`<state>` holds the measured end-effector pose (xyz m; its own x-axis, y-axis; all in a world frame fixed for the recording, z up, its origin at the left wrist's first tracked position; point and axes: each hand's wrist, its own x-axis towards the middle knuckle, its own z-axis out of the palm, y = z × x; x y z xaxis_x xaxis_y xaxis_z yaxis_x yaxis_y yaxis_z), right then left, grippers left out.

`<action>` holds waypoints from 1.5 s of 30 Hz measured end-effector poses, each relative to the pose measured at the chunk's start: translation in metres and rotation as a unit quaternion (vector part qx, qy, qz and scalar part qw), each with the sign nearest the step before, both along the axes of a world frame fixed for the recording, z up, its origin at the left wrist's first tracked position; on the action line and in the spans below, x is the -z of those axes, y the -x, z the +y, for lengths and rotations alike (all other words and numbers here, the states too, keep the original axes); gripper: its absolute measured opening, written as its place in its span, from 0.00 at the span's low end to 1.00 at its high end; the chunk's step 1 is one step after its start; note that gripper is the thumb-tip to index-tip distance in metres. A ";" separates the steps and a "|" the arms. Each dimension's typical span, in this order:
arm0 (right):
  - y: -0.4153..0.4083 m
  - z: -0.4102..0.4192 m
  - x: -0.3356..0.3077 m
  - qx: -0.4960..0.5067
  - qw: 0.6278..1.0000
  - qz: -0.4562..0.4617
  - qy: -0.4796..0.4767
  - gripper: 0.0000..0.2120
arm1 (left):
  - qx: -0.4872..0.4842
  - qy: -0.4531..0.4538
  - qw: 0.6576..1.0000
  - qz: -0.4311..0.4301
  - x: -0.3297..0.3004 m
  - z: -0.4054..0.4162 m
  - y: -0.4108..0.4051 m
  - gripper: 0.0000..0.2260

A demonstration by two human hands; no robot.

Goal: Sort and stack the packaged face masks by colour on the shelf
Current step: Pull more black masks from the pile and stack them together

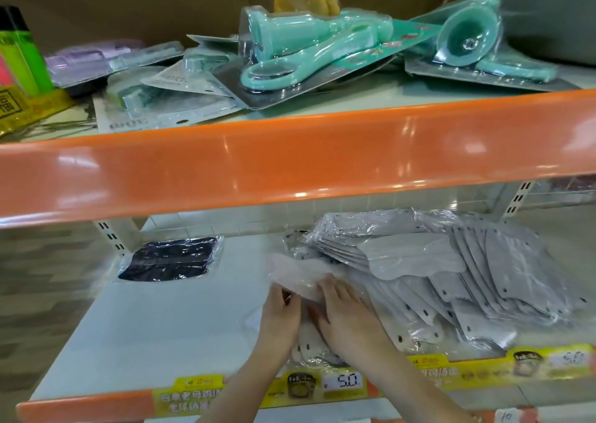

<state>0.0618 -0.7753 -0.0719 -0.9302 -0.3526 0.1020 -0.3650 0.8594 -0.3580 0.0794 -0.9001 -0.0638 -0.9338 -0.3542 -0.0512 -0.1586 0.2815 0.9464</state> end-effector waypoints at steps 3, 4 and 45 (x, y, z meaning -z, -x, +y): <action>0.006 0.002 0.007 0.034 0.998 -0.022 -0.044 0.25 | 0.008 -0.042 0.999 0.011 -0.003 0.008 0.004 0.06; 0.010 0.003 0.011 0.041 0.998 -0.012 -0.051 0.23 | 0.012 -0.047 0.999 0.014 -0.004 0.012 0.005 0.05; 0.005 -0.007 -0.009 -0.004 0.983 -0.043 -0.178 0.27 | -0.010 0.236 0.964 -0.124 -0.011 -0.052 -0.018 0.08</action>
